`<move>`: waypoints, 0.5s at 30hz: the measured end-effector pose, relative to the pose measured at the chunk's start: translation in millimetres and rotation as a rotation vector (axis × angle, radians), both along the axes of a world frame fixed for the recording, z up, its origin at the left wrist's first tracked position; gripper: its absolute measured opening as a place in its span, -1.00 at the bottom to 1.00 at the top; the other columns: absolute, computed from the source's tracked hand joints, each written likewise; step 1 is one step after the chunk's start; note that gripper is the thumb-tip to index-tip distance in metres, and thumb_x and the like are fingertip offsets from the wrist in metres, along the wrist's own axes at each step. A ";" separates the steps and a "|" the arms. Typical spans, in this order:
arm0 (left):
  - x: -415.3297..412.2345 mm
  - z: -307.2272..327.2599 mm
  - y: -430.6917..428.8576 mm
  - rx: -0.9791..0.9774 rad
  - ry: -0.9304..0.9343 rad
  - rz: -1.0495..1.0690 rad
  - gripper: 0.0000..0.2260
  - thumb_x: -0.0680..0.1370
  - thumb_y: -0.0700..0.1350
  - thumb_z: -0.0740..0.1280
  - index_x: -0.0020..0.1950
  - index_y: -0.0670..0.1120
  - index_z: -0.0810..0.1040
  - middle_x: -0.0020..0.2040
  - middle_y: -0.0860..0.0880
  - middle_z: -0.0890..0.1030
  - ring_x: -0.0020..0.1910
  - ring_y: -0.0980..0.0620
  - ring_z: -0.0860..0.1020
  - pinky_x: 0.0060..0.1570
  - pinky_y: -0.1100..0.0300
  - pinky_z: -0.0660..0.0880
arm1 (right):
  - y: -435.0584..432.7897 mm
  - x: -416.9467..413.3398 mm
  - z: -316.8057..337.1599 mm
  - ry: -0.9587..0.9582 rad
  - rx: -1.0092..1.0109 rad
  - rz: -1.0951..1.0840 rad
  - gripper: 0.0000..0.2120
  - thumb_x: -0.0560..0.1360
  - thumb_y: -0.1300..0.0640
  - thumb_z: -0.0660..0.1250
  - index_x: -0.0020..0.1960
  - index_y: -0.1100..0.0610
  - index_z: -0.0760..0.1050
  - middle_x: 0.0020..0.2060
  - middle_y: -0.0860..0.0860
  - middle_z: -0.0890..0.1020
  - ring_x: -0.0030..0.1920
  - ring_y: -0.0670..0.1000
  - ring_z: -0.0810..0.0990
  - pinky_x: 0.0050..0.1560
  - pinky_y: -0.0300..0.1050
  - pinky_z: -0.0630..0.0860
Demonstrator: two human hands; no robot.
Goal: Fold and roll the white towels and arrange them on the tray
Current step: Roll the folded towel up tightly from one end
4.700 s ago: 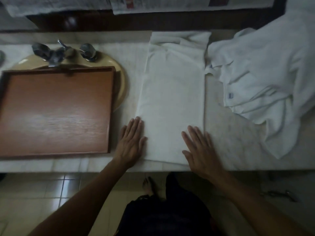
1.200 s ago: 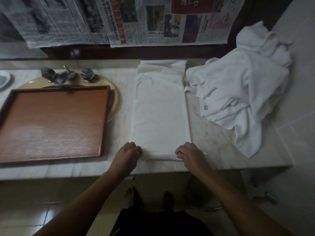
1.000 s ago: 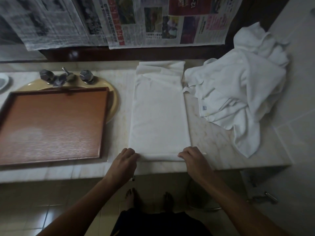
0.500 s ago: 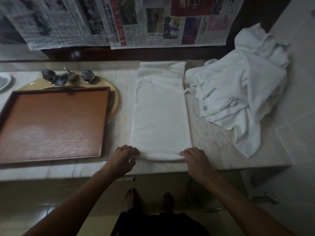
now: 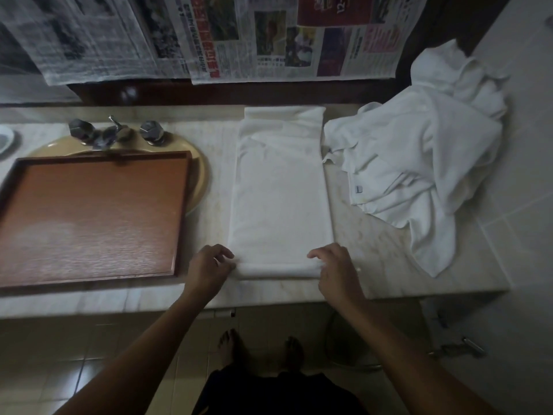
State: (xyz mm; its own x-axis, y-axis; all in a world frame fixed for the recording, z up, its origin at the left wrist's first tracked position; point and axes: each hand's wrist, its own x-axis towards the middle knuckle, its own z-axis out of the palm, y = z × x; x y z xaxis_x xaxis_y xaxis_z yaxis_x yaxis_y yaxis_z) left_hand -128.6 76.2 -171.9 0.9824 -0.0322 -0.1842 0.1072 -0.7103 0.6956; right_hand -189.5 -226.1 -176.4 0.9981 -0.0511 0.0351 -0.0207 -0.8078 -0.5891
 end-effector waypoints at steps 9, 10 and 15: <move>-37.4 -9.4 -27.2 0.287 -0.390 -0.383 -0.72 0.35 -0.41 0.38 0.00 -0.15 0.58 -0.07 -0.08 0.53 -0.16 -0.12 0.50 -0.26 -0.02 0.48 | 22.2 -24.9 -14.6 -0.142 -0.163 0.174 -0.59 0.44 0.38 0.23 0.24 0.19 0.58 0.11 0.10 0.54 0.03 0.16 0.50 0.04 0.07 0.53; -41.4 -10.1 -28.3 0.308 -0.384 -0.408 -0.70 0.37 -0.36 0.41 0.06 -0.13 0.57 -0.02 -0.07 0.54 -0.12 -0.10 0.50 -0.21 -0.02 0.50 | 22.1 -26.2 -14.5 -0.150 -0.193 0.189 -0.60 0.47 0.35 0.25 0.28 0.18 0.56 0.14 0.11 0.54 0.06 0.17 0.50 0.07 0.08 0.53; -33.1 -14.5 -25.7 0.411 -0.416 -0.509 -0.57 0.33 -0.30 0.48 0.17 -0.09 0.56 0.01 -0.06 0.54 -0.12 -0.11 0.51 -0.13 0.00 0.51 | 21.9 -21.9 -21.2 -0.139 -0.359 0.205 -0.63 0.55 0.22 0.23 0.33 0.13 0.54 0.23 0.15 0.56 0.15 0.20 0.53 0.10 0.09 0.49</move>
